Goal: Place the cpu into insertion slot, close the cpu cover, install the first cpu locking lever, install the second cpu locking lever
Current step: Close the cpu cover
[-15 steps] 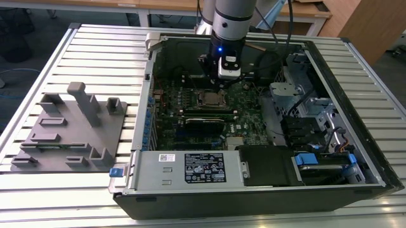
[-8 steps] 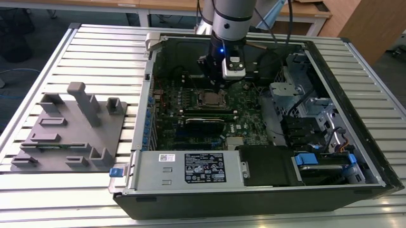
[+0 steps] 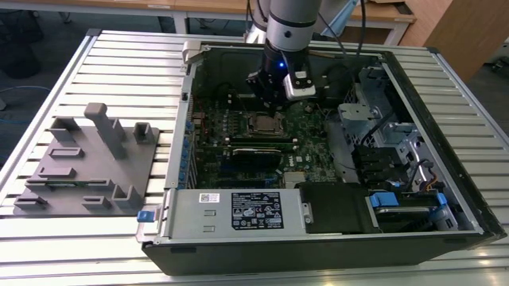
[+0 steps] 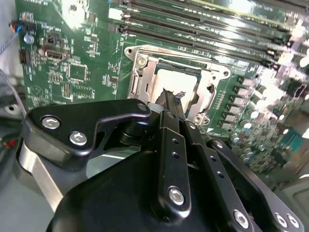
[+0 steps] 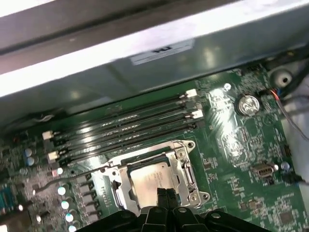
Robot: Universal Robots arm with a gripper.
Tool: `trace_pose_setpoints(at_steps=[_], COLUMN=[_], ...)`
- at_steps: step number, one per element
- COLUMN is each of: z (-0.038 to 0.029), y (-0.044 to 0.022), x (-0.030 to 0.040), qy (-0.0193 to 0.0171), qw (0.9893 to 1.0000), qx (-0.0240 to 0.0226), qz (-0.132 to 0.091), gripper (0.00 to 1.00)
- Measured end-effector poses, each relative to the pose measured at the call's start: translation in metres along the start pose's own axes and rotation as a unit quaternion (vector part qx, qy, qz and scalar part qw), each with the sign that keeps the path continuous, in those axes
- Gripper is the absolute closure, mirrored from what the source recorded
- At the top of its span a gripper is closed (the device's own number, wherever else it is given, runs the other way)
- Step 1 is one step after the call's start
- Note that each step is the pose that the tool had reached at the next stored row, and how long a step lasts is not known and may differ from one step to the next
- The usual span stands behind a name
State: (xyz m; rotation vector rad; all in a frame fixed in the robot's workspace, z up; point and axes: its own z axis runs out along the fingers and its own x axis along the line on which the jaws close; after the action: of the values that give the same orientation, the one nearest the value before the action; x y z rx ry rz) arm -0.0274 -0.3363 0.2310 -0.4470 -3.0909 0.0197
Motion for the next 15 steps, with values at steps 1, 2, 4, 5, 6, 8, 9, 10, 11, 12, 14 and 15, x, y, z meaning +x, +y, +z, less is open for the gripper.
trace_pose_setpoints(at_steps=[1, 2, 4, 5, 6, 8, 9, 10, 11, 12, 14, 15], z=[0.0001, 0.0003, 0.0006, 0.0008, 0.0009, 0.0012, 0.0014, 0.0014, 0.0015, 0.0015, 0.0015, 0.0016], y=[0.0, 0.0, 0.0, 0.0, 0.0, 0.0, 0.0, -0.0001, -0.0002, -0.0002, -0.0002, -0.0002], x=[0.0, 0.0, 0.0, 0.0, 0.0, 0.0, 0.0, 0.0002, 0.0007, 0.0008, 0.0008, 0.0009], qy=[-0.0001, -0.0003, -0.0007, -0.0009, -0.0012, -0.0019, -0.0023, -0.0028, -0.0035, -0.0038, -0.004, -0.0049], qw=[1.0, 0.9998, 0.9994, 0.999, 0.9986, 0.9978, 0.9974, 0.9972, 0.9971, 0.9971, 0.9971, 0.9971], qx=[0.0001, 0.0002, 0.0005, 0.0006, 0.0007, 0.0009, 0.0009, 0.0009, 0.0008, 0.0007, 0.0007, 0.0005], qz=[-0.009, -0.017, -0.035, -0.044, -0.052, -0.066, -0.072, -0.075, -0.076, -0.076, -0.076, -0.076], gripper=[0.9, 0.9, 0.9, 0.9, 0.9, 0.9, 0.9, 0.9, 0.9, 0.9, 0.9, 0.9])
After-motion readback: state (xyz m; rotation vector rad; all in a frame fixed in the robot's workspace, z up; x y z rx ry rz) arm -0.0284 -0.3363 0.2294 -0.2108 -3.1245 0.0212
